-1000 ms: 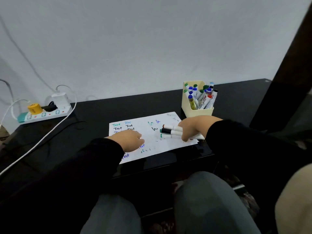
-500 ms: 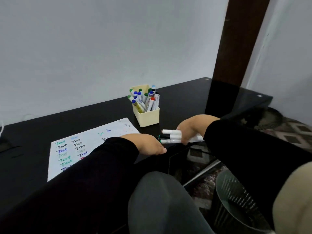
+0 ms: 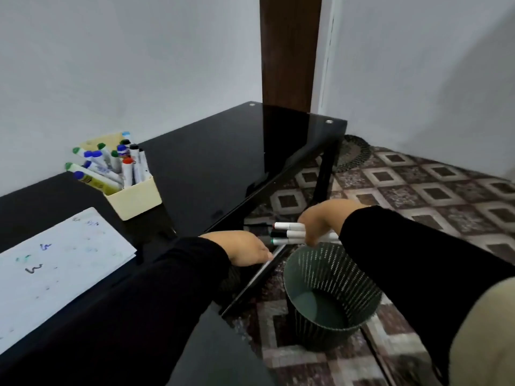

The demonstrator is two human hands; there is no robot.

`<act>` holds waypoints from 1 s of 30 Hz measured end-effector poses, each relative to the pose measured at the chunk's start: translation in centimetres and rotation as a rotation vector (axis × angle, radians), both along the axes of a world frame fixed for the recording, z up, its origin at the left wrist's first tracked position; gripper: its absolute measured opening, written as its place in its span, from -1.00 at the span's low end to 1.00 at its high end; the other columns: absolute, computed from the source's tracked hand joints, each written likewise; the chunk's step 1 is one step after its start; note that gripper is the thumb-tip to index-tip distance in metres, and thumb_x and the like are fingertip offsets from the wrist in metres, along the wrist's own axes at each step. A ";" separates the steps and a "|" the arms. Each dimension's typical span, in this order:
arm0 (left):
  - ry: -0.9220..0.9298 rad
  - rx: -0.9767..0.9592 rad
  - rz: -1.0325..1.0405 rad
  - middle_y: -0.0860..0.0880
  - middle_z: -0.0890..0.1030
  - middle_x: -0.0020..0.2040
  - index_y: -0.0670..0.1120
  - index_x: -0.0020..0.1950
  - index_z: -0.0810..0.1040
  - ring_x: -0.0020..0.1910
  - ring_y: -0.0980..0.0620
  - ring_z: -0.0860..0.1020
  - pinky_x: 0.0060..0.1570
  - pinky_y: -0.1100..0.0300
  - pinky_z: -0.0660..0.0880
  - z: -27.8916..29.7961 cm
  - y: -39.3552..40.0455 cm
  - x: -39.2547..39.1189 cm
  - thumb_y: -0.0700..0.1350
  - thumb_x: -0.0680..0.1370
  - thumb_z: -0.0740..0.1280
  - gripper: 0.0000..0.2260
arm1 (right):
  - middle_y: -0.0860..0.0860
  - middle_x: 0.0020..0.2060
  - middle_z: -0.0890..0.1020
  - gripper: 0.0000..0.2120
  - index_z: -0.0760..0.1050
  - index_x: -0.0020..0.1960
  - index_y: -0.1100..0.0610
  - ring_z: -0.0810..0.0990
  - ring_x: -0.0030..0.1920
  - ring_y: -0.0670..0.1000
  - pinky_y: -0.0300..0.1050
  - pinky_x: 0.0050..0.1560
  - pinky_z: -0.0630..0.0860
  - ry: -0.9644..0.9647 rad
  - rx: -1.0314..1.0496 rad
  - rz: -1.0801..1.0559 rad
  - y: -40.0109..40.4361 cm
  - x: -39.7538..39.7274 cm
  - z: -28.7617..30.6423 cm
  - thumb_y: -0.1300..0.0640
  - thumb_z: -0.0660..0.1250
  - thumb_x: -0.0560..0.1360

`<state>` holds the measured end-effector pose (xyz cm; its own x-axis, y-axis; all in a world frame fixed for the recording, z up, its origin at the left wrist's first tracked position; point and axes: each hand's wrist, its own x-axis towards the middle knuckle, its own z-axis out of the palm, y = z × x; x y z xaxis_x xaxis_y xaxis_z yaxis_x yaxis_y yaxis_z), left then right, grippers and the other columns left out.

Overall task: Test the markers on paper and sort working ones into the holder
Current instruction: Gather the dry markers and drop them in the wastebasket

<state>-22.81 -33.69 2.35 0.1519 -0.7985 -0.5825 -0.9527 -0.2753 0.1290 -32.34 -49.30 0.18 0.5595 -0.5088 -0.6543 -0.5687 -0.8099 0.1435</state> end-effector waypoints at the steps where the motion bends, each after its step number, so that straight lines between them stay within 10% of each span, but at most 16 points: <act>1: 0.005 0.008 -0.011 0.01 0.32 0.45 0.00 0.45 0.32 0.42 0.02 0.27 0.37 0.18 0.16 -0.7 -0.8 -0.5 0.08 0.64 0.04 -0.60 | -0.01 0.01 0.53 -0.67 0.44 0.27 0.15 0.52 0.10 0.11 -0.08 -0.03 0.33 0.004 0.020 -0.021 -0.6 -0.9 -0.8 0.09 0.27 0.52; 15: 0.084 0.074 0.006 0.00 0.27 0.48 -0.04 0.50 0.22 0.44 0.02 0.24 0.35 0.22 0.18 -9.9 -6.4 -2.6 0.06 0.64 0.06 -0.57 | 0.09 0.27 0.51 -0.56 0.43 0.34 0.19 0.50 0.23 0.14 -0.04 0.18 0.46 -0.005 0.084 -0.090 -4.1 -6.5 -14.7 0.18 0.35 0.47; 30: 0.004 -0.201 0.101 -0.01 0.33 0.45 -0.04 0.46 0.29 0.42 0.00 0.29 0.33 0.21 0.21 -4.6 -5.7 -0.6 0.03 0.64 0.08 -0.60 | 0.05 0.02 0.56 -0.79 0.50 0.10 0.12 0.53 0.04 0.10 -0.06 0.02 0.46 -0.408 0.006 0.011 -2.6 -3.4 -3.9 0.04 0.25 0.54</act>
